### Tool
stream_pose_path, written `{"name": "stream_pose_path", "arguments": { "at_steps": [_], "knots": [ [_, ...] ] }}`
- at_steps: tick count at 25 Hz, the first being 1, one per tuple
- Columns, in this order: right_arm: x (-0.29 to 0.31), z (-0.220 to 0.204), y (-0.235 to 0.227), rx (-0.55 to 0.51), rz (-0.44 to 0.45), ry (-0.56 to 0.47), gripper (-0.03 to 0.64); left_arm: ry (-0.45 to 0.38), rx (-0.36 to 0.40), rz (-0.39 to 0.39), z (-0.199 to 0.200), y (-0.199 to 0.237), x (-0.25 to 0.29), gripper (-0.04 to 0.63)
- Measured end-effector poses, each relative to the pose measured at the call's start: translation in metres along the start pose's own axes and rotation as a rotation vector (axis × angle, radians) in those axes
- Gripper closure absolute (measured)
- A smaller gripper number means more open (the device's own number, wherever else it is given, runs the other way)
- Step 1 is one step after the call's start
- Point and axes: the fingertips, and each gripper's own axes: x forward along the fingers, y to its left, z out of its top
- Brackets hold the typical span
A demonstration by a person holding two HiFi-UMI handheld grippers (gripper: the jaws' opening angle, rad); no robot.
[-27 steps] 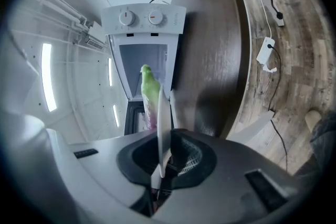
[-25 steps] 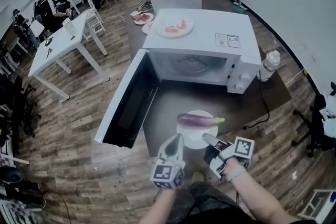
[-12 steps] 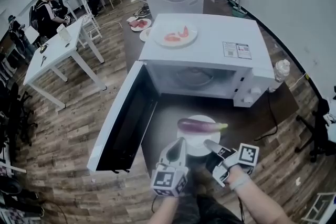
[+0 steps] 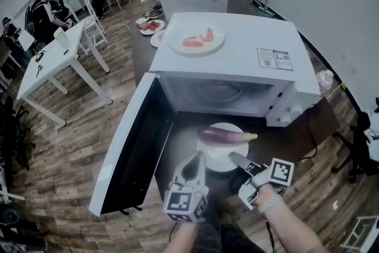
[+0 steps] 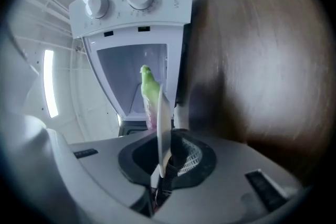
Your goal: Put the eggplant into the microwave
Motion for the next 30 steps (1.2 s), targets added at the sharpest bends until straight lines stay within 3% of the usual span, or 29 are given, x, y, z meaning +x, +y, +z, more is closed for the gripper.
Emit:
{"name": "stream_pose_path", "arguments": {
  "at_steps": [15,22,30],
  "knots": [
    [0.038,0.033,0.028,0.0,0.049,-0.011,0.592,-0.036,-0.052,-0.025,0.029,0.009,0.021,0.601],
    [0.057,0.05,0.031,0.003,0.05,-0.035,0.592,-0.025,-0.039,-0.046,0.03,0.006,0.033,0.601],
    [0.078,0.068,0.031,0.027,0.061,-0.086,0.592,0.045,0.013,-0.097,0.012,-0.008,0.051,0.597]
  ]
}}
